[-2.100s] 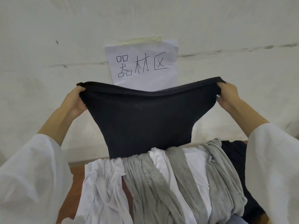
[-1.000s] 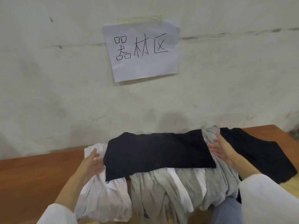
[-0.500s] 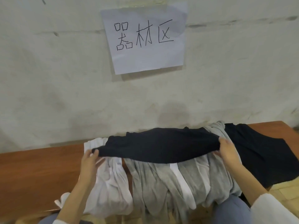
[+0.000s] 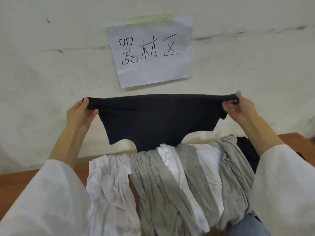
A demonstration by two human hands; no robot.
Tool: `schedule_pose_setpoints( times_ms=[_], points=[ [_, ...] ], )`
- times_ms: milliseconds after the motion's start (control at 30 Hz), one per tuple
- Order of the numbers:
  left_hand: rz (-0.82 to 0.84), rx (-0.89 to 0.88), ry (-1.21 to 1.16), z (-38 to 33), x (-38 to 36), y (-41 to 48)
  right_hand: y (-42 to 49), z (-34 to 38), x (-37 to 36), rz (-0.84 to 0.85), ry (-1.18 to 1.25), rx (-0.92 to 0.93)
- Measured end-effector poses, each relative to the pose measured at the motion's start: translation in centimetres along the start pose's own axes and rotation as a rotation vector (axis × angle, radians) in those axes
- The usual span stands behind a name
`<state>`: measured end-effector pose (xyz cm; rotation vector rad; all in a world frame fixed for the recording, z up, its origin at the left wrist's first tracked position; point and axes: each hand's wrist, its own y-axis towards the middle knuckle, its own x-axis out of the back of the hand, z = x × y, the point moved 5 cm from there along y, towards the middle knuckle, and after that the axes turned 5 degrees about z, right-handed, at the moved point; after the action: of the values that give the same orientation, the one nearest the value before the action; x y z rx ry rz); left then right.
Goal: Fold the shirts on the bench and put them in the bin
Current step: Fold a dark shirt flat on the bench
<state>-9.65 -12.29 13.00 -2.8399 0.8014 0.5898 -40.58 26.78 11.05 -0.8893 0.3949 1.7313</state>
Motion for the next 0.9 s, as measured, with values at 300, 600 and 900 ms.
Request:
schedule_pose_setpoints(
  times_ms=[300, 600, 900],
  points=[
    [0.007, 0.005, 0.183, 0.1, 7.4, -13.3, -10.9, 2.8, 7.3, 0.067, -0.221, -0.027],
    [0.087, 0.647, 0.848, 16.1, 22.1, -24.6, -19.9, -4.3, 27.8, -0.243, -0.974, -0.411],
    [0.206, 0.338, 1.232, 14.1, 13.0, -18.6, -15.1, -3.9, 20.3, -0.131, -1.734, -0.074]
  ],
)
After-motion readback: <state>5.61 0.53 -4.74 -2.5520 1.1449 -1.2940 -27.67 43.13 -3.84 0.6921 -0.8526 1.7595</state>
